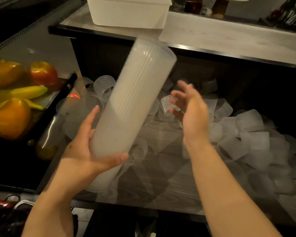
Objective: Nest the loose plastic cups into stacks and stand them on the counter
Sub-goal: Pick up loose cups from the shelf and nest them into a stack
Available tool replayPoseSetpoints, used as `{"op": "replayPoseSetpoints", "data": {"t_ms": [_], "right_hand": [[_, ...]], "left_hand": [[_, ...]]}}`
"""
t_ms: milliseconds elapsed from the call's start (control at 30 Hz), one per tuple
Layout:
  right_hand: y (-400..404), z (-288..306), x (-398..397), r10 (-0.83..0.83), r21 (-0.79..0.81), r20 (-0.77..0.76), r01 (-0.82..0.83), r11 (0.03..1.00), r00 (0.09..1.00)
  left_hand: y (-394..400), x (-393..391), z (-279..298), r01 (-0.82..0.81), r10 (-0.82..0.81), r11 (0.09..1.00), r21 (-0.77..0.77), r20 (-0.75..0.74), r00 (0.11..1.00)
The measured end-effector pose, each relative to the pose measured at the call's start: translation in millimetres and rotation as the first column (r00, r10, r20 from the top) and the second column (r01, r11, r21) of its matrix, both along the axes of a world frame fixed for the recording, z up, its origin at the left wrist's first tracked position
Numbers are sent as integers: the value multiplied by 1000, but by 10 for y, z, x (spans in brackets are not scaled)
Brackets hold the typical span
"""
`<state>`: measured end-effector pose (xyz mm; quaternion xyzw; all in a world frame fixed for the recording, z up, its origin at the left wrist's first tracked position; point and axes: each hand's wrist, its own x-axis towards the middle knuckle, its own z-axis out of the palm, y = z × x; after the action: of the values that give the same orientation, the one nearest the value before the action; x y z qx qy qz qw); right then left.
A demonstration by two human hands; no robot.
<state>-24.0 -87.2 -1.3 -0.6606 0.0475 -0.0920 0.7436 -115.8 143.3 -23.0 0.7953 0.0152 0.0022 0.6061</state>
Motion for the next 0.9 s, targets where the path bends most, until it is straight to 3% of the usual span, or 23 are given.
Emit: {"op": "replayPoseSetpoints", "data": {"t_ms": [67, 100, 167, 200, 233, 300, 433, 500, 567, 700, 767, 833, 900], "right_hand": [[132, -216, -65, 94, -203, -96, -112, 973, 991], [184, -339, -112, 163, -364, -157, -211, 907, 974], [286, -586, -206, 276, -681, -296, -405, 610, 914], [332, -667, -246, 306, -750, -384, -488, 446, 871], [369, -735, -271, 306, -766, -473, -557, 322, 826], [428, -850, -301, 273, -750, -588, -639, 169, 762], [472, -998, -380, 220, -769, -616, -638, 41, 756], [448, -974, -393, 194, -751, -627, -652, 107, 754], [414, -976, -373, 181, -704, -635, -659, 265, 751], [289, -1010, -385, 117, -692, -552, -532, 488, 826], [158, -981, -361, 115, -695, -452, -430, 577, 884], [-3, -837, -285, 67, -559, -336, -256, 789, 940], [-192, -523, -155, -66, -464, -225, -47, 884, 972]], "left_hand": [[-9, 24, -21, -40, 43, 998, -40, 64, 997], [-23, 35, -24, -56, 61, 997, -52, 90, 994], [-61, 55, -11, -75, 84, 994, -81, 106, 991], [-73, 64, -12, -81, 91, 993, -91, 105, 990], [-88, 75, -17, -80, 91, 992, -97, 107, 990], [-122, 83, -31, -66, 79, 991, -113, 120, 990], [-279, 111, -37, -62, 97, 969, -241, 137, 986], [-362, 139, -66, -97, 144, 941, -325, 124, 982], [-421, 161, -103, -114, 163, 931, -348, 114, 980], [-484, 183, -184, -64, 110, 932, -355, 109, 988], [-507, 185, -199, -20, 67, 933, -359, 118, 991], [-521, 177, -205, 24, 18, 941, -339, 120, 993], [-509, 162, -219, 50, -18, 949, -311, 102, 995]]}}
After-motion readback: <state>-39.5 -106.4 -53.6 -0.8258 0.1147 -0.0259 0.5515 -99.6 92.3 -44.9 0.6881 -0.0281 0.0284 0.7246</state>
